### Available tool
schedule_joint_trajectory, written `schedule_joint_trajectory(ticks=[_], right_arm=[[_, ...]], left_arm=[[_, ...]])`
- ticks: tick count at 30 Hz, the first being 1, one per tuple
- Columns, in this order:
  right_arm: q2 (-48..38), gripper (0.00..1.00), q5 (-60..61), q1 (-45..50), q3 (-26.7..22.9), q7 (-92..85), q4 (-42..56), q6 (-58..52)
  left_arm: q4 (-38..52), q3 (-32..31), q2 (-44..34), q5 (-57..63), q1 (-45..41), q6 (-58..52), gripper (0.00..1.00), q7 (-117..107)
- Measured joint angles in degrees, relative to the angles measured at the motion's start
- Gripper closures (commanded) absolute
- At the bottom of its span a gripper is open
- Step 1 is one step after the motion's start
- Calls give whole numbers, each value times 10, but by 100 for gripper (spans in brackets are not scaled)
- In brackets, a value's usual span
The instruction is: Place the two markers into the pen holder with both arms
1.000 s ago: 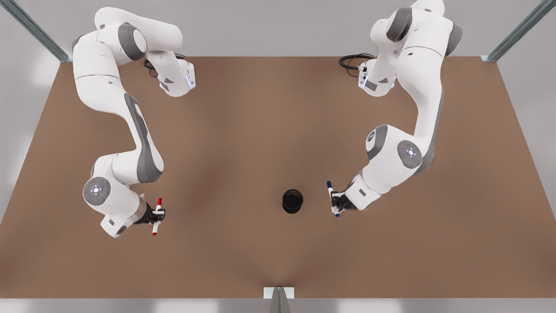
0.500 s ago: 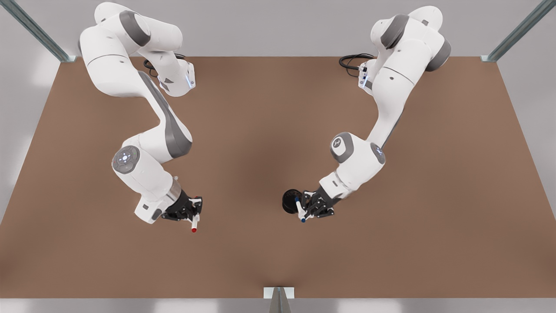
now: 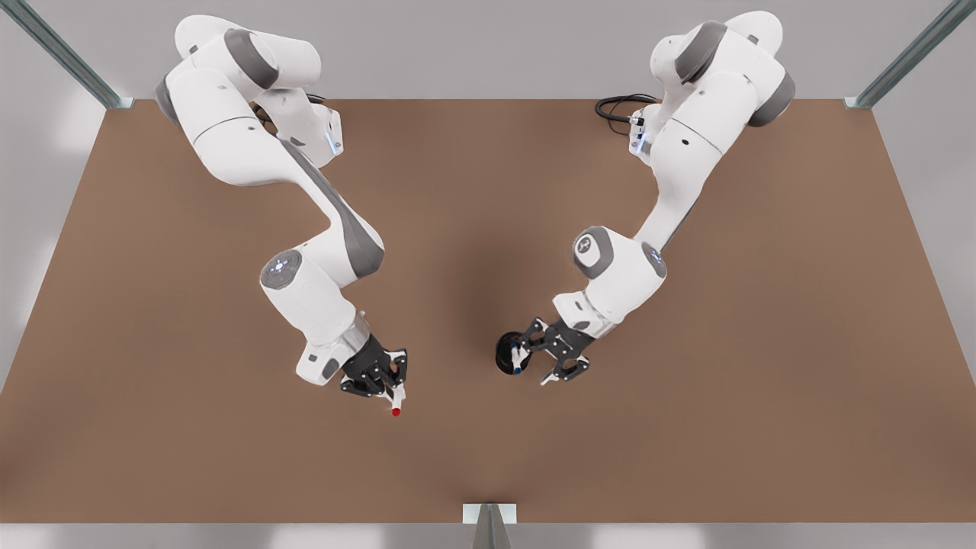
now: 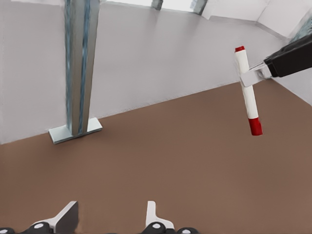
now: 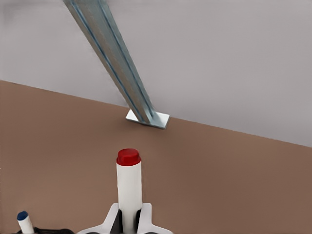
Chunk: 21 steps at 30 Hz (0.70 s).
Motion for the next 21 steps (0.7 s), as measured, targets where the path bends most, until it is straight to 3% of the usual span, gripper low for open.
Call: schedule_joint_trajectory(ticks=[2, 4, 6, 9, 14, 21], right_arm=[[1, 79, 0, 1, 0, 1, 0, 17], [3, 79, -1, 4, 0, 2, 0, 29], [6, 79, -1, 25, 0, 0, 4, 42], [25, 79, -2, 89, -10, 2, 16, 73], [37, 79, -4, 246, -135, 21, 27, 134], [97, 79, -6, 341, -223, 62, 70, 226]], left_arm=[[65, 20, -3, 19, 73, -73, 0, 3], [128, 92, -6, 79, 104, -178, 0, -17], [157, 157, -38, 192, 111, -303, 0, -49], [167, 184, -104, 330, 98, -476, 0, -107], [109, 196, -253, 383, 87, -665, 0, -187], [72, 203, -263, 391, 79, -740, 0, -268]])
